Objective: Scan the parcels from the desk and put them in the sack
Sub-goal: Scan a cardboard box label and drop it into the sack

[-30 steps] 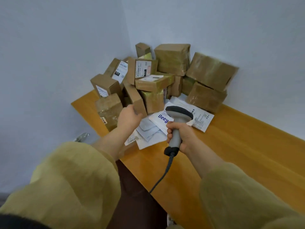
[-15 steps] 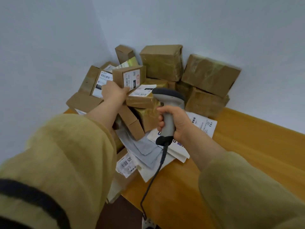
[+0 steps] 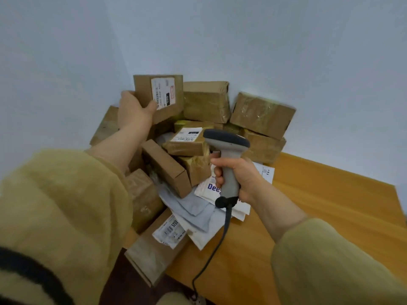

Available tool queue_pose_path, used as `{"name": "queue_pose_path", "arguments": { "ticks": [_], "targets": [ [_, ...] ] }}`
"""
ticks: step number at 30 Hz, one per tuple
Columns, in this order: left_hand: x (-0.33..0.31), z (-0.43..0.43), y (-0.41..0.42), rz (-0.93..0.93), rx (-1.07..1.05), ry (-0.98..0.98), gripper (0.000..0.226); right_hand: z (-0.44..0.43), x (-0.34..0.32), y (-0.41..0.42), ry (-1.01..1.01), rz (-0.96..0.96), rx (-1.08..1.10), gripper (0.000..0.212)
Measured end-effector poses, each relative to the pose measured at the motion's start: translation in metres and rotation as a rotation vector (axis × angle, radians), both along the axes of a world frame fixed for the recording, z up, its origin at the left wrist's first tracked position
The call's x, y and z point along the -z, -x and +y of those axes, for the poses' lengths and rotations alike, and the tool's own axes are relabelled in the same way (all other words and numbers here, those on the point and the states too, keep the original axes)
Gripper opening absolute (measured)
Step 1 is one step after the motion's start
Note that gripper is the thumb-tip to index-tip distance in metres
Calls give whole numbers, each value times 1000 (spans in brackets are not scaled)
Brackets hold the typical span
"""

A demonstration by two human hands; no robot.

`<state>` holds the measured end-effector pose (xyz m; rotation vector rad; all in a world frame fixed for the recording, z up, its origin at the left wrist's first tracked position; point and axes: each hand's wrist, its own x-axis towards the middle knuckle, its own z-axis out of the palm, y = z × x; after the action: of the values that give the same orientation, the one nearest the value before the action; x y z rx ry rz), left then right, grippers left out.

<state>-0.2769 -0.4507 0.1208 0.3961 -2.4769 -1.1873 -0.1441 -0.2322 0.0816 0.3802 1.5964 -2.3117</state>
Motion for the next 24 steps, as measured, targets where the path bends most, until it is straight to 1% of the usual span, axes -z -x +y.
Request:
{"name": "queue_pose_path", "arguments": {
  "ticks": [3, 5, 8, 11, 15, 18, 21, 24],
  "targets": [
    [-35, 18, -30, 101, 64, 125, 57, 18, -17, -30, -33, 89, -58, 14],
    [-50, 39, -56, 132, 138, 173, 54, 36, -26, -53, -55, 151, -89, 20],
    [-58, 84, -97, 131, 262, 140, 53, 75, -34, -95, -155, 226, -74, 28],
    [-61, 138, -144, 92, 379, 59, 51, 123, -38, -150, -253, 265, -14, 24],
    [-55, 210, -202, -3, 556, 110, 41, 188, -36, -233, -442, 266, 54, 22],
    [-50, 261, -239, -44, 659, 172, 34, 227, -33, -283, -542, 227, 99, 13],
    [-45, 303, -268, -87, 738, 206, 33, 259, -29, -319, -655, 203, 145, 15],
    [-42, 339, -285, -120, 798, 263, 32, 285, -23, -347, -719, 176, 210, 15]
  ]
}}
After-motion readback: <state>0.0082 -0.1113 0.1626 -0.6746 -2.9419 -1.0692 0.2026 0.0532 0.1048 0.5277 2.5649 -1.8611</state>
